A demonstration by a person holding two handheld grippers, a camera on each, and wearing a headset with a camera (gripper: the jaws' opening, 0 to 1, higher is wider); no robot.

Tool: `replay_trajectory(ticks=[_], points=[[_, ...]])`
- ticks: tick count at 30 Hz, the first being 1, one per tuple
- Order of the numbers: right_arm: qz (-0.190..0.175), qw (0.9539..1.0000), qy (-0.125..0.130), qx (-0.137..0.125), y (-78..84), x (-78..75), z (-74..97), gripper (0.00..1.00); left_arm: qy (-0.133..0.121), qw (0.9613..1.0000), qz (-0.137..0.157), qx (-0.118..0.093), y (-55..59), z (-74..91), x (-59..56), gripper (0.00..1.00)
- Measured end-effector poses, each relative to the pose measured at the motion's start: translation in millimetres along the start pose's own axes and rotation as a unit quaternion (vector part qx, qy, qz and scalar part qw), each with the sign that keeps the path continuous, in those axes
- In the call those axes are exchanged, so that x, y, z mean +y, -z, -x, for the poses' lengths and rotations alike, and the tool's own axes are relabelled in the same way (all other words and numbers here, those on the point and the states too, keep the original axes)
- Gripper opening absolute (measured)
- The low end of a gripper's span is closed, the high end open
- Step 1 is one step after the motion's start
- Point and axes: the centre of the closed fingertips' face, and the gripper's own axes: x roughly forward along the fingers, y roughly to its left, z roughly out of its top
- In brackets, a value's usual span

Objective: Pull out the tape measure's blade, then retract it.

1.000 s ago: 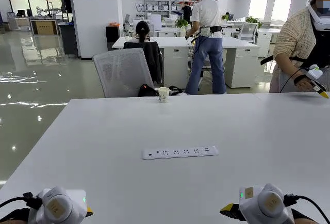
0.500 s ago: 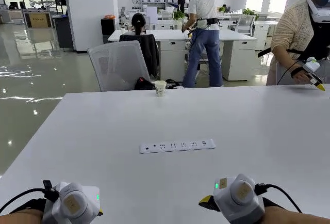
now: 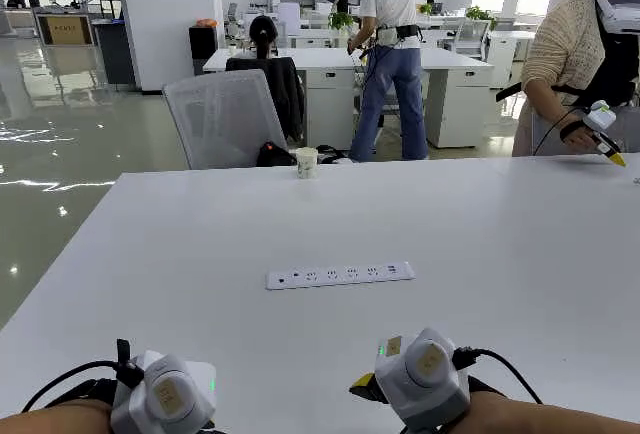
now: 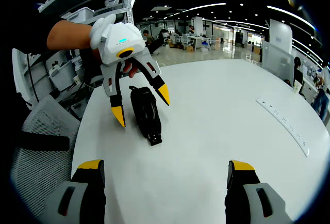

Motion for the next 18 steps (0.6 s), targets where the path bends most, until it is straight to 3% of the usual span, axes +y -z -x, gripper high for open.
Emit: replay_trajectory(ticks=[5, 8, 13, 17, 18], points=[[0.027, 0.9995, -0.008, 0.012, -2.0, 3.6, -8.2, 0.99, -0.005, 1.0, 0.004, 0.002, -0.5, 0.8, 3.7, 0.57], [0.037, 0.9992, -0.011, 0.01, -6.3, 5.2, -12.8, 0.99, 0.005, 0.9999, 0.016, -0.001, -1.2, -0.8, -0.3, 0.54], [0.046, 0.9987, -0.018, 0.015, -8.7, 8.9, -21.1, 0.99, 0.006, 1.0, 0.0, 0.006, -1.1, -4.0, -1.9, 0.48], [0.054, 0.9981, -0.023, 0.02, -8.6, 10.6, -27.0, 0.99, -0.011, 0.9999, -0.004, 0.007, 0.4, -3.5, 8.3, 0.36], [0.056, 0.9979, -0.024, 0.022, -8.3, 11.1, -28.2, 0.99, -0.004, 1.0, 0.0, 0.004, 0.0, -3.9, 5.9, 0.36]])
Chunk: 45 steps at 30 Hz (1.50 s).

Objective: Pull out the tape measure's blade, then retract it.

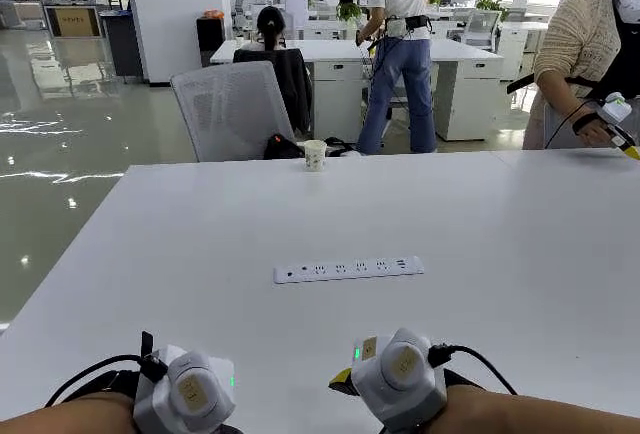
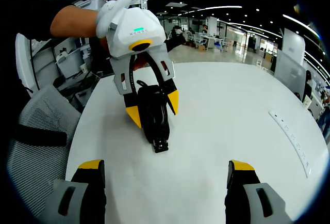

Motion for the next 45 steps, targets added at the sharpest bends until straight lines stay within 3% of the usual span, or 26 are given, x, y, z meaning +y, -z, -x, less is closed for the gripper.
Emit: replay_trajectory(ticks=[6, 12, 14, 17, 22, 26, 36, 45], points=[[0.004, 1.0, -0.004, 0.007, 3.0, -1.1, -7.9, 0.99, 0.0, 0.9998, -0.013, -0.013, -0.3, -0.5, -0.8, 0.36], [0.01, 0.9997, -0.009, 0.019, 2.7, -6.3, -15.7, 0.99, 0.006, 0.9998, -0.016, -0.007, -1.0, -1.6, -1.2, 0.36], [0.023, 0.9992, -0.016, 0.028, 3.6, -5.8, -19.2, 0.88, 0.004, 0.9998, -0.018, -0.005, -0.7, -1.8, -1.1, 0.36], [0.018, 0.9992, -0.019, 0.03, 3.1, -6.3, -28.7, 0.87, 0.001, 0.9998, -0.02, -0.005, -0.1, -2.2, -0.1, 0.36], [0.056, 0.9973, -0.03, 0.036, 1.4, 1.4, -38.0, 0.69, -0.002, 0.9998, -0.015, -0.012, -0.9, -2.0, 0.5, 0.36], [0.064, 0.9965, -0.037, 0.039, -0.2, 4.6, -44.7, 0.57, -0.003, 0.9998, -0.014, -0.014, -1.5, -2.5, 0.8, 0.36], [0.081, 0.9947, -0.043, 0.048, 1.1, 6.7, -54.1, 0.4, -0.001, 0.9997, -0.016, -0.018, -1.7, -3.8, 0.5, 0.36], [0.086, 0.9935, -0.049, 0.055, -0.5, 7.7, -64.2, 0.31, -0.004, 0.9997, -0.013, -0.022, -1.5, -3.5, 0.7, 0.36]])
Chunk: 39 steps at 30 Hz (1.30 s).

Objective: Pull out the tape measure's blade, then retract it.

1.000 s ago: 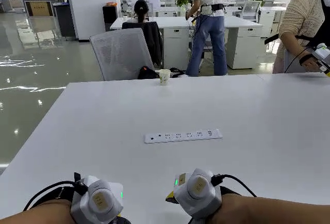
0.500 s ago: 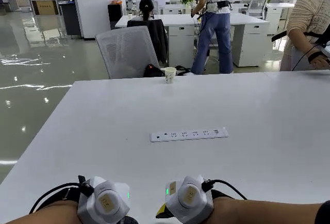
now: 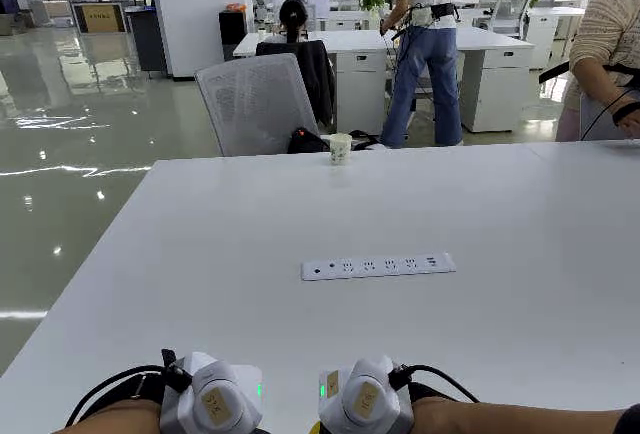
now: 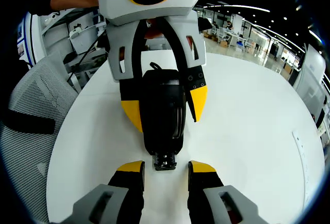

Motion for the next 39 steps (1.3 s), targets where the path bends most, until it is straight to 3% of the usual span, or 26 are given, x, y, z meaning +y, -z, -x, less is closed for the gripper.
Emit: replay_trajectory(ticks=[10, 30, 39], points=[[0.012, 0.9999, -0.009, 0.005, -4.2, 1.4, -4.9, 0.14, -0.001, 1.0, 0.0, -0.003, -0.3, -0.4, -0.4, 0.36], [-0.002, 0.9999, -0.014, 0.007, -3.6, 1.5, -5.6, 0.11, -0.002, 1.0, -0.002, -0.005, -0.4, -0.6, -0.9, 0.36], [0.01, 0.9998, -0.01, 0.014, -1.8, 1.9, -3.9, 0.11, -0.003, 0.9999, 0.001, -0.01, 0.1, 1.2, -0.2, 0.36]])
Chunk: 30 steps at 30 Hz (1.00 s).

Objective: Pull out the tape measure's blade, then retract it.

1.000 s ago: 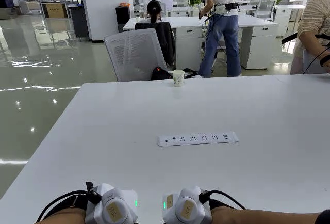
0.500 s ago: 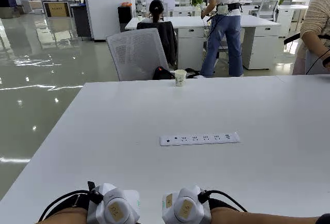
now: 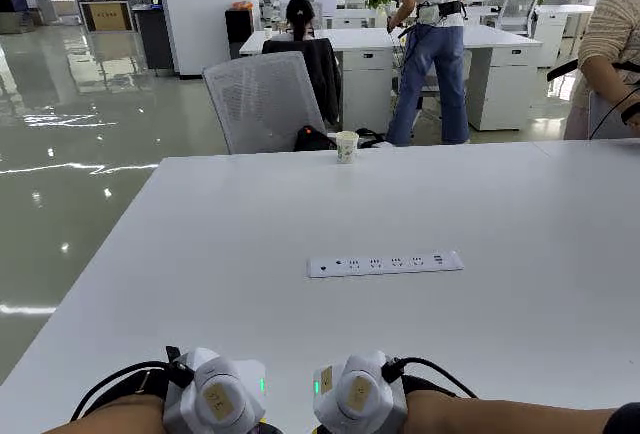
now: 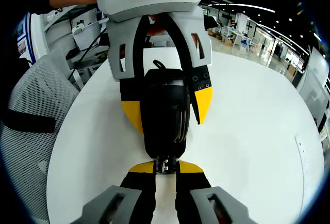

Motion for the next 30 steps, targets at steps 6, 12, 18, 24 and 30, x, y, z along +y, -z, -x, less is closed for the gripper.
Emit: replay_trajectory(ticks=[6, 12, 18, 24, 30], points=[[-0.002, 1.0, 0.002, 0.002, 0.3, -0.5, 0.3, 0.11, -0.001, 1.0, 0.002, 0.001, 0.3, 0.2, -0.1, 0.36], [-0.002, 1.0, 0.003, 0.005, 3.1, -1.0, 3.0, 0.11, -0.002, 1.0, 0.003, 0.001, 0.7, 0.1, 0.4, 0.36], [-0.008, 0.9999, 0.004, 0.008, 6.3, -1.3, 5.8, 0.11, -0.002, 1.0, 0.003, 0.003, 1.1, -0.1, 0.6, 0.36], [-0.012, 0.9999, 0.004, 0.009, 8.1, -1.1, 8.1, 0.11, -0.002, 1.0, 0.004, 0.004, 1.1, 0.0, 0.6, 0.36], [-0.013, 0.9998, 0.004, 0.012, 9.9, -1.5, 9.2, 0.11, -0.002, 1.0, 0.004, 0.004, 1.2, 0.1, 0.6, 0.36]])
